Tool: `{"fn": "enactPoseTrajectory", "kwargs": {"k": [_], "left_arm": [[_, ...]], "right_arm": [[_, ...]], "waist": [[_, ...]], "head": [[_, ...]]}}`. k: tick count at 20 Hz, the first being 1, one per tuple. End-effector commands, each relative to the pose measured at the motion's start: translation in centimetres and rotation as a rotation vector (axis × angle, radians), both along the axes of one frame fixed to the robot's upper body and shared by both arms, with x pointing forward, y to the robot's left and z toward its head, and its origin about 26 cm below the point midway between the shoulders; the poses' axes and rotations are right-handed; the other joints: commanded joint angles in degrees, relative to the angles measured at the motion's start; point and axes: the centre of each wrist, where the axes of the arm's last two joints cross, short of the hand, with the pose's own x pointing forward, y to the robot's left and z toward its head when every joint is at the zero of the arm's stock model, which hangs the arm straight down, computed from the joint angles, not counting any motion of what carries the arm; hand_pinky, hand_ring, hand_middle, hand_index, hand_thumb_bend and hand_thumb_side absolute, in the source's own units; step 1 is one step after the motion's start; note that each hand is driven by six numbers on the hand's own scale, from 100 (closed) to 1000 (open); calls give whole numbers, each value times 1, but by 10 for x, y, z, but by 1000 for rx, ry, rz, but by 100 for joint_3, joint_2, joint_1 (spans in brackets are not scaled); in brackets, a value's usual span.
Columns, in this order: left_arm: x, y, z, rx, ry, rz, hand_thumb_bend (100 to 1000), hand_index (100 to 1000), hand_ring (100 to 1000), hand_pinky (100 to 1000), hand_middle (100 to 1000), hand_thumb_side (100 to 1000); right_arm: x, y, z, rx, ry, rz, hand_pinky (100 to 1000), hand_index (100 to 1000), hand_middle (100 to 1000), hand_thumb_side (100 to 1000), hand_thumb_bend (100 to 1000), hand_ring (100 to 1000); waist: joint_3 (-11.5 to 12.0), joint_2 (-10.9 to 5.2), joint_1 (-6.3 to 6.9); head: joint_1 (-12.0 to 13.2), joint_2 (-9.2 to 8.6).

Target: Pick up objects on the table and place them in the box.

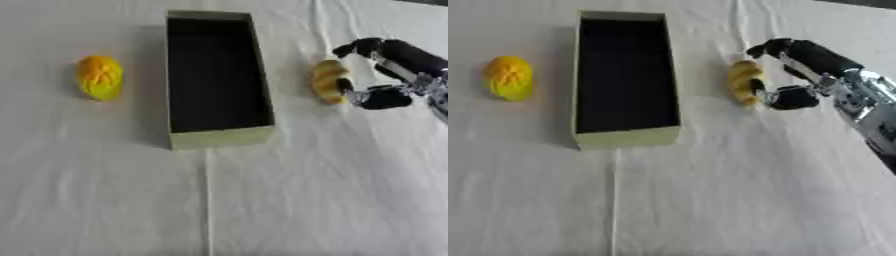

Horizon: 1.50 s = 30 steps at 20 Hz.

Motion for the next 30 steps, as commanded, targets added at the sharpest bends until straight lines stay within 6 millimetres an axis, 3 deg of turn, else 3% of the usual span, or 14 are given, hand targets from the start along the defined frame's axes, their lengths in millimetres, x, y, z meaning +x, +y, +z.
{"fn": "enactPoseTrajectory", "kwargs": {"k": [1,11,16,20,22,26,30], "left_arm": [[-3,0,8,10,-25,-7,100,837,765,747,715,573],[-3,-1,9,0,-36,-15,100,836,763,746,713,573],[-3,-1,10,-7,-42,-18,100,835,762,745,711,574],[-3,0,9,-10,-41,-15,100,833,761,745,711,574],[-3,0,8,-13,-37,-14,100,831,761,744,711,574],[-3,0,7,-17,-30,-15,100,830,761,745,711,574],[-3,1,6,-19,-23,-14,100,831,761,745,711,574]], "right_arm": [[-1,-3,9,-68,7,-9,937,933,826,427,100,911],[4,-3,0,-144,3,-50,909,904,850,485,140,888],[5,-1,-1,-155,-24,-52,872,749,682,479,110,819],[5,1,0,-135,-65,-43,828,586,485,393,100,699],[4,3,1,-111,-96,-29,811,543,435,324,100,648],[1,9,6,-35,-174,13,796,504,397,209,100,604],[-2,13,12,26,-228,52,796,509,447,177,100,596]], "waist": [[-15,-102,31],[80,-22,-11],[125,7,-42],[144,18,-44],[134,8,-37],[105,-32,-21],[83,-85,-1]], "head": [[-1,-12],[-39,-92],[-47,-101],[-49,-87],[-40,-65],[-31,-33],[-19,-32]]}}
